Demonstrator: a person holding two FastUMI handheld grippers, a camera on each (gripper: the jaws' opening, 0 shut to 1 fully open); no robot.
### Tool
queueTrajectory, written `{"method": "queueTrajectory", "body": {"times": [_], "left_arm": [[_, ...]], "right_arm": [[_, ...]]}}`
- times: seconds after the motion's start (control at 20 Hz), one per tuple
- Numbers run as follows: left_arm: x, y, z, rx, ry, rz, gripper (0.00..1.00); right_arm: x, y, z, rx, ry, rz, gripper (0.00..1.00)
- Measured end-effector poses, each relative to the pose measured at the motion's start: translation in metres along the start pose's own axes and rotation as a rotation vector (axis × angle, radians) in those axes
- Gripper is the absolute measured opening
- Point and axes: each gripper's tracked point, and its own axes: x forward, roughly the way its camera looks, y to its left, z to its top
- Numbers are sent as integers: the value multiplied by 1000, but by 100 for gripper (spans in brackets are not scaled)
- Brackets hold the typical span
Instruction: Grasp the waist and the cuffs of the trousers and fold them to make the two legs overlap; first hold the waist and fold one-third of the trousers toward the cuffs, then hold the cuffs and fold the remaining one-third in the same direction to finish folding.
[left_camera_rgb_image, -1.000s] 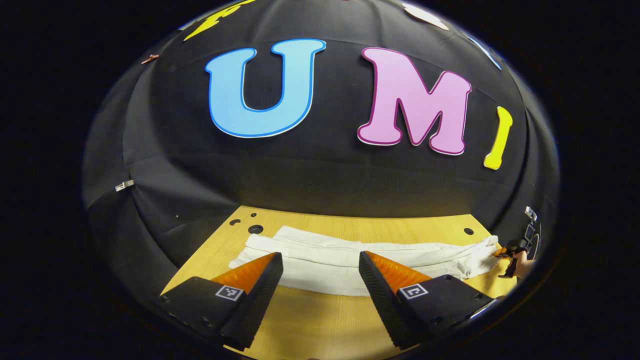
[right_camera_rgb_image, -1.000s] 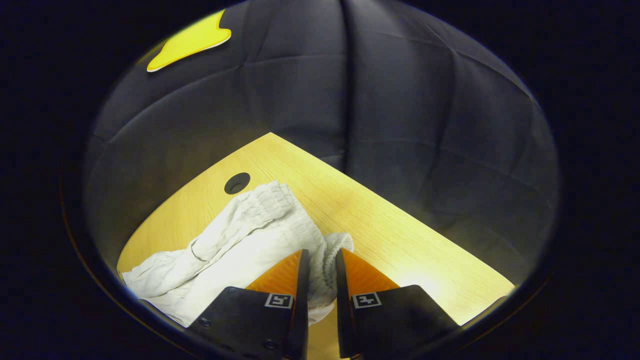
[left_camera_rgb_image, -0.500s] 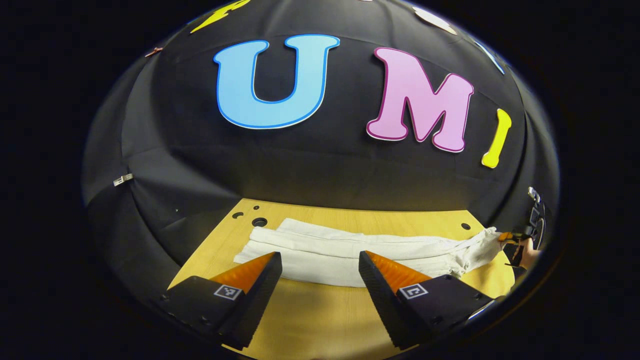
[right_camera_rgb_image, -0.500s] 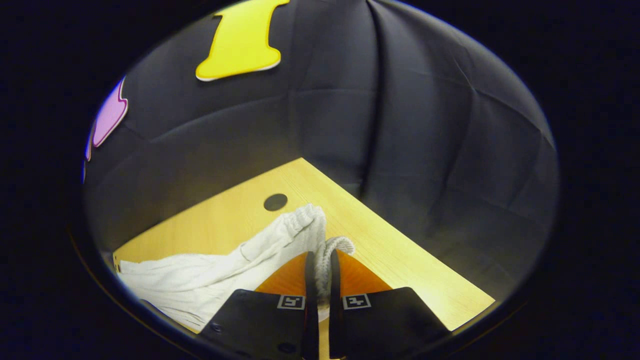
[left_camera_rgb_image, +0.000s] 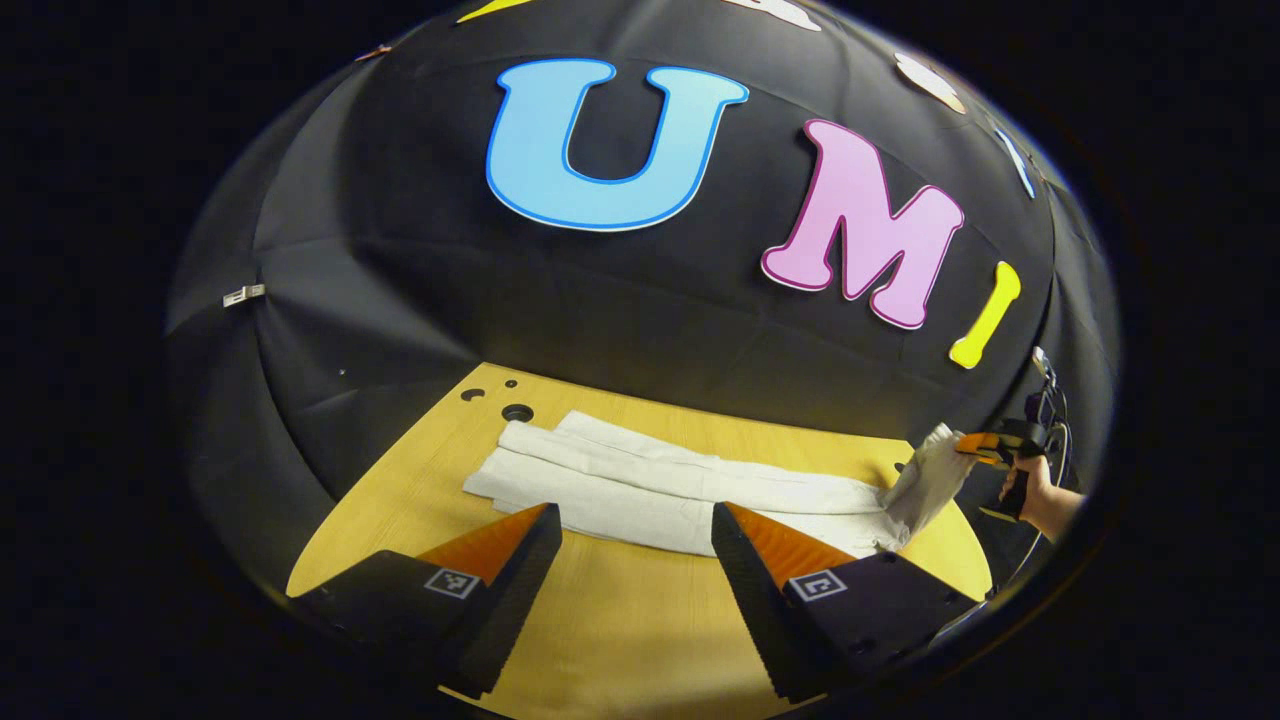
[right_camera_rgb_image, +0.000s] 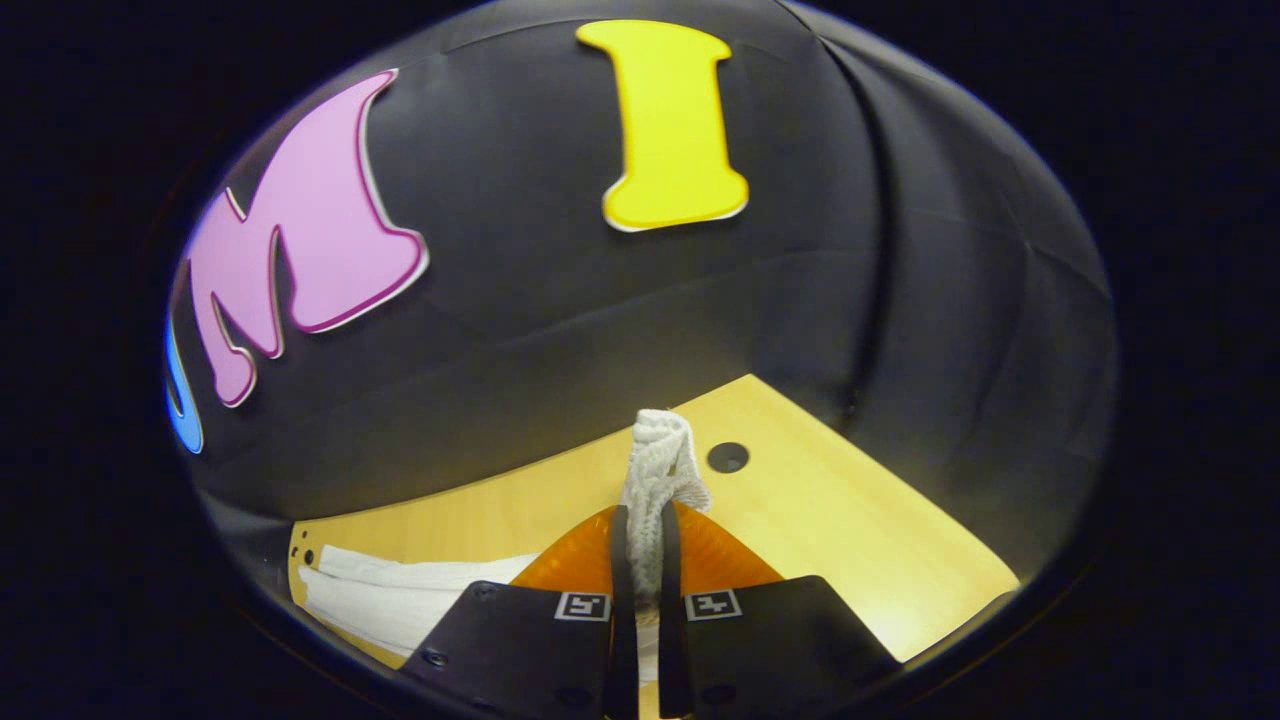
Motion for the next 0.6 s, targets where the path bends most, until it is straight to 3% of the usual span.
{"method": "queueTrajectory", "body": {"times": [0.05, 0.3, 0.6], "left_arm": [[-5, 11, -5, -4, 2, 15, 96], [-20, 54, -32, -66, 34, 75, 96], [-19, 102, -53, -105, 43, 121, 96]], "right_arm": [[-1, 18, -6, 8, 10, 30, 12], [-14, 101, -43, 34, 37, 204, 12], [-18, 157, -116, 27, 115, 248, 12]]}}
